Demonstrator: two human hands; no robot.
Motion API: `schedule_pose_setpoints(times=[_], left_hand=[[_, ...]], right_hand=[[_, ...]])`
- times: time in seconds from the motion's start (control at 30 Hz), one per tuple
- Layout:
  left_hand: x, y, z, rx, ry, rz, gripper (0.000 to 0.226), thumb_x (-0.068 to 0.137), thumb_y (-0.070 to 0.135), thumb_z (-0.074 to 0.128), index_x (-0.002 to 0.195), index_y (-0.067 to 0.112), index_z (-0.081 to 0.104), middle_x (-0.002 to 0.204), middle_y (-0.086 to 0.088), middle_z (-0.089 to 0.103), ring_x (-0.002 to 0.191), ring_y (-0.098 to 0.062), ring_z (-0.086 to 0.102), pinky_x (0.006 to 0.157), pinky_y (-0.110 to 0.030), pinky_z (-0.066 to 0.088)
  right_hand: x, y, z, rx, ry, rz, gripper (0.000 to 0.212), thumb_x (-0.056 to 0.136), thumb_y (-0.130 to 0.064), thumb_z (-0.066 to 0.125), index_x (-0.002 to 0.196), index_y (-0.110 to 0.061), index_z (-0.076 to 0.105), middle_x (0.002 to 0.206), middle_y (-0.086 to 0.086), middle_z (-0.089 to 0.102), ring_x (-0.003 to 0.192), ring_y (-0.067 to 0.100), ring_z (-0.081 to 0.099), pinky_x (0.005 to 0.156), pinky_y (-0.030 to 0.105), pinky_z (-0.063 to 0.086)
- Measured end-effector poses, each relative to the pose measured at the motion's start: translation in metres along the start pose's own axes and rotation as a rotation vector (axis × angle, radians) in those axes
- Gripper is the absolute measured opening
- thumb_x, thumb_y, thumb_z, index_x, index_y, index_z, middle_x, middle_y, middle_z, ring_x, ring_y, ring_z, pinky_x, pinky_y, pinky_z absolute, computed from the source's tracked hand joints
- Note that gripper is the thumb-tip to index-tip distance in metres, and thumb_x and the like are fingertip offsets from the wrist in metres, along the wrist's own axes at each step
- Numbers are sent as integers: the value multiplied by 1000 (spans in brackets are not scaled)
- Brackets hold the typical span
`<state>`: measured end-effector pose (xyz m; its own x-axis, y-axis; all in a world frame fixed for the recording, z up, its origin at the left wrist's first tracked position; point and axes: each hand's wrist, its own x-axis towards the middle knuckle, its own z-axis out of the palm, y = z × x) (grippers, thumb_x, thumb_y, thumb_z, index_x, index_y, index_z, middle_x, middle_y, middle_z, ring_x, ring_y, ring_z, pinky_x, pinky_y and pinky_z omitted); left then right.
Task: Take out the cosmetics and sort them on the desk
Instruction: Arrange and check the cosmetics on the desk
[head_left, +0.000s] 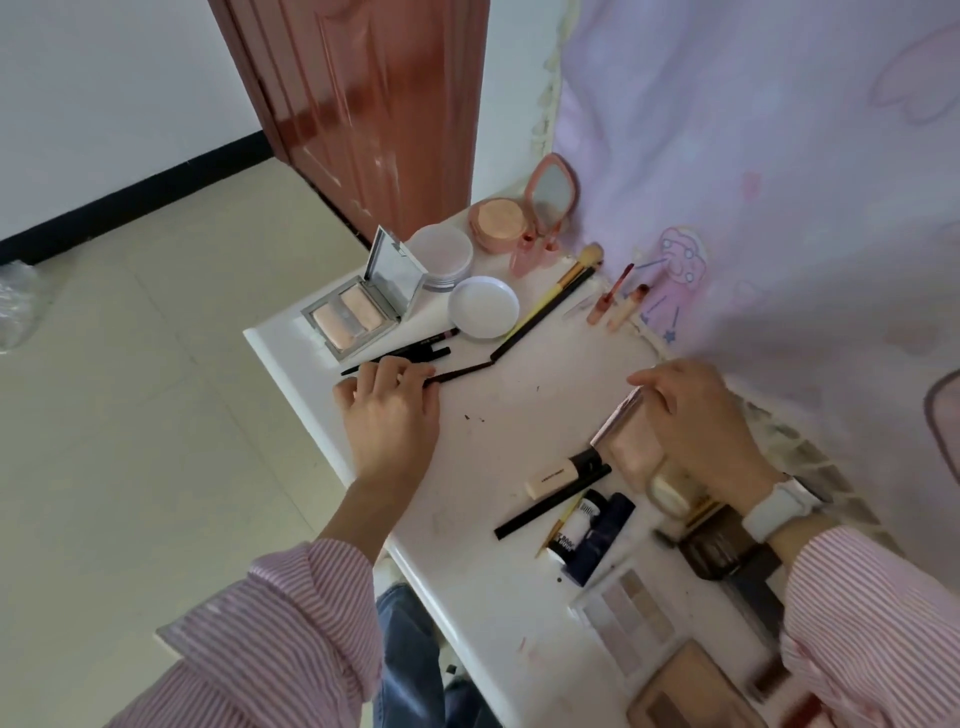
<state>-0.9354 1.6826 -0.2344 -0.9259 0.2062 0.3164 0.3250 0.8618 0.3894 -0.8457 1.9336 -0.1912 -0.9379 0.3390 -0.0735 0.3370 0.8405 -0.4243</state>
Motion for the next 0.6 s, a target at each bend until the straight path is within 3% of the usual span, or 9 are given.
schedule_pose_setpoints(times=[0.13,0.37,0.6], left_hand=[[-15,8,-1,5,36,-7,23,74,7,72,97,6,68,96,-14,63,85,-34,59,76,-45,42],[-60,28,1,-63,-151,134,31,77,9,69,109,8,66,113,-13,63,107,-32,58,90,-47,42],[-63,27,0,-38,-205,126,33,83,14,64,116,10,63,122,-12,60,117,-30,53,97,-46,38]], right_hand=[[11,8,-4,-264,-31,106,29,91,-24,46,117,-19,59,119,9,52,115,29,39,93,42,36],[17,-2,4,-477,-225,115,43,90,-46,39,129,-27,42,130,12,38,122,30,33,97,46,31],[15,2,6,-383,-230,54,56,86,-54,46,133,-25,40,131,12,39,123,29,31,102,48,30]])
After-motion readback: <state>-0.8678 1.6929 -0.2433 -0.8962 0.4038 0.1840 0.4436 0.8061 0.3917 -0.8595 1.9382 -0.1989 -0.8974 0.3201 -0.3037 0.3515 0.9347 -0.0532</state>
